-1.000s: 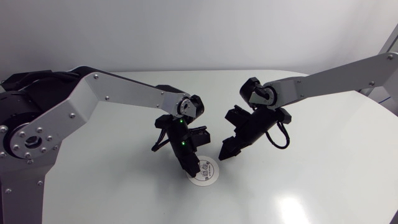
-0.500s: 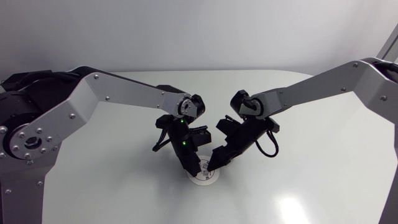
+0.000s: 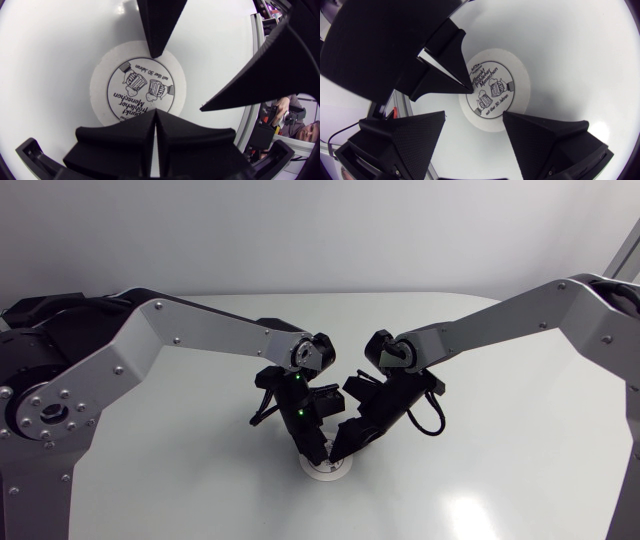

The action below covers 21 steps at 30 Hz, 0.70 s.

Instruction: Turn the coaster over.

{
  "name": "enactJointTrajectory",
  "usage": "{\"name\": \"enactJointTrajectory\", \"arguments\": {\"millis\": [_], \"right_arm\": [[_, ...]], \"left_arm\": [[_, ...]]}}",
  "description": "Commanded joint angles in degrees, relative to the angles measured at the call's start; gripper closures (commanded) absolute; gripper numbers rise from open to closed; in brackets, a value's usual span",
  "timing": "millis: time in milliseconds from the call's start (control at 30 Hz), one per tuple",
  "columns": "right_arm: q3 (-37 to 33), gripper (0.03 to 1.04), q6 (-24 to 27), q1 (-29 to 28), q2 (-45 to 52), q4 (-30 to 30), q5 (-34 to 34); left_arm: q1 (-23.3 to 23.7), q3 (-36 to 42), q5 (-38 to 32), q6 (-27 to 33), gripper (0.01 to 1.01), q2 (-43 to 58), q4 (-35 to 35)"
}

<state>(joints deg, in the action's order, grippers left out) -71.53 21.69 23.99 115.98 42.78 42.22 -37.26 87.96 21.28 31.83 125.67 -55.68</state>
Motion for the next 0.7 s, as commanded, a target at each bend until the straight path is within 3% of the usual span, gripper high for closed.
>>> {"name": "enactJointTrajectory", "arguments": {"millis": [0, 133, 167, 267, 300, 433, 500, 600, 667], "right_arm": [[-0.9, 0.23, -0.1, 0.1, -2.0, 1.6, 0.8], [0.4, 0.27, 0.0, 0.6, -3.0, 1.4, -0.5], [0.9, 0.38, -0.1, 0.8, -3.0, 0.9, -1.4], [2.1, 0.89, -1.0, 1.2, -2.6, -1.8, -4.2], [2.4, 0.99, -1.3, 1.5, -2.6, -2.5, -4.9], [3.4, 1.02, -1.4, 3.4, -1.9, -4.2, -8.2], [3.6, 1.02, -1.5, 4.4, -0.9, -5.1, -9.9], [3.3, 1.02, -1.7, 4.8, 1.4, -5.7, -11.4], [3.4, 1.02, -1.6, 4.9, 2.3, -6.0, -13.6]], "left_arm": [[-0.1, 0.0, 0.3, -0.8, 1.005, -0.5, 0.7], [1.4, -0.4, 0.3, -0.1, 1.007, -3.9, -0.5], [1.9, -0.7, 0.3, 0.1, 1.005, -4.7, -0.7], [3.7, -0.8, 0.3, 0.5, 1.005, -6.3, -0.8], [4.2, -0.8, 0.3, 0.6, 1.005, -6.8, -0.9], [6.1, -0.6, 0.3, 0.6, 0.967, -7.0, -0.1], [6.6, -0.4, 0.3, 0.5, 0.741, -6.4, 0.3], [6.7, -0.7, 0.3, 0.4, 0.546, -5.8, 0.8], [6.6, -1.0, 0.3, 0.3, 0.313, -5.6, 1.1]]}}
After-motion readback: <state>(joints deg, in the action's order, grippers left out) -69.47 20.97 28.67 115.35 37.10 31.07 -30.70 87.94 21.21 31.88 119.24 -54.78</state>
